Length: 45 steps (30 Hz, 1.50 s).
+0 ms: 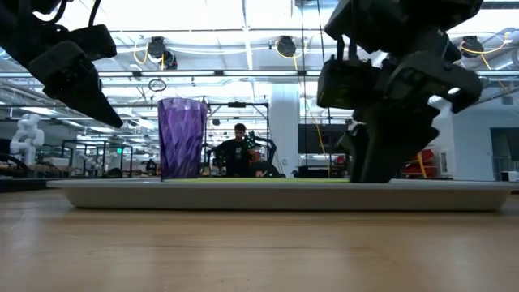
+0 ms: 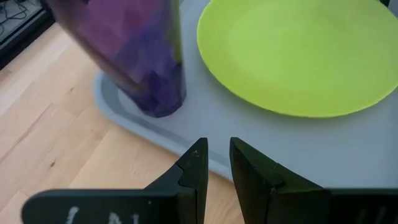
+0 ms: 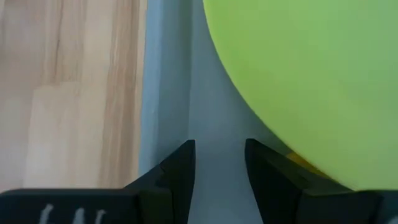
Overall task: Pick and place plate/cup/fork/spoon on tray
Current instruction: Adjust the yellow spoon on the gray serving tray
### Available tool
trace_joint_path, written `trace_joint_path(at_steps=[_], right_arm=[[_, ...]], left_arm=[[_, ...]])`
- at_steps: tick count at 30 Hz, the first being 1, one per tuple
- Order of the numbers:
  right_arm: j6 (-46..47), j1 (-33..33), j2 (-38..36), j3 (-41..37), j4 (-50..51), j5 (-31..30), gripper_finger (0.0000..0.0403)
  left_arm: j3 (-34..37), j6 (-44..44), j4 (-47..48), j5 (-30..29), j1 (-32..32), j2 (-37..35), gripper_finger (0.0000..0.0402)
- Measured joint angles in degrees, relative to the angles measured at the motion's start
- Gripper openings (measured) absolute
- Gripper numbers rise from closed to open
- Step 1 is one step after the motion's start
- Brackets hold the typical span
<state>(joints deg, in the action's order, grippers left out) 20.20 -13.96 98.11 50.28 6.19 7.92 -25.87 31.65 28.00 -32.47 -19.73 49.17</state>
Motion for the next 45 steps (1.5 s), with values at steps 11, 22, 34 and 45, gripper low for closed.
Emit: trace_joint_path(at_steps=[11, 22, 34, 45], right_arm=[[2.74, -0.04, -4.83, -0.22, 10.07, 1.30, 0.0134], [-3.13, 0.98, -14.32, -0.11, 21.33, -11.44, 0.0134], [-4.52, 13.98, -14.50, -0.13, 29.02, -17.22, 0.0134], [23.32, 23.20, -14.50, -0.13, 34.42, -7.33, 0.0134]], left_arm=[[0.00, -0.25, 0.03, 0.00, 0.04, 0.00, 0.0072], [0.00, -0.27, 0.14, 0.00, 0.04, 0.00, 0.0072], [0.00, 0.01, 0.03, 0.00, 0.02, 0.02, 0.0072], [0.00, 0.02, -0.23, 0.00, 0.04, 0.01, 0.0072]])
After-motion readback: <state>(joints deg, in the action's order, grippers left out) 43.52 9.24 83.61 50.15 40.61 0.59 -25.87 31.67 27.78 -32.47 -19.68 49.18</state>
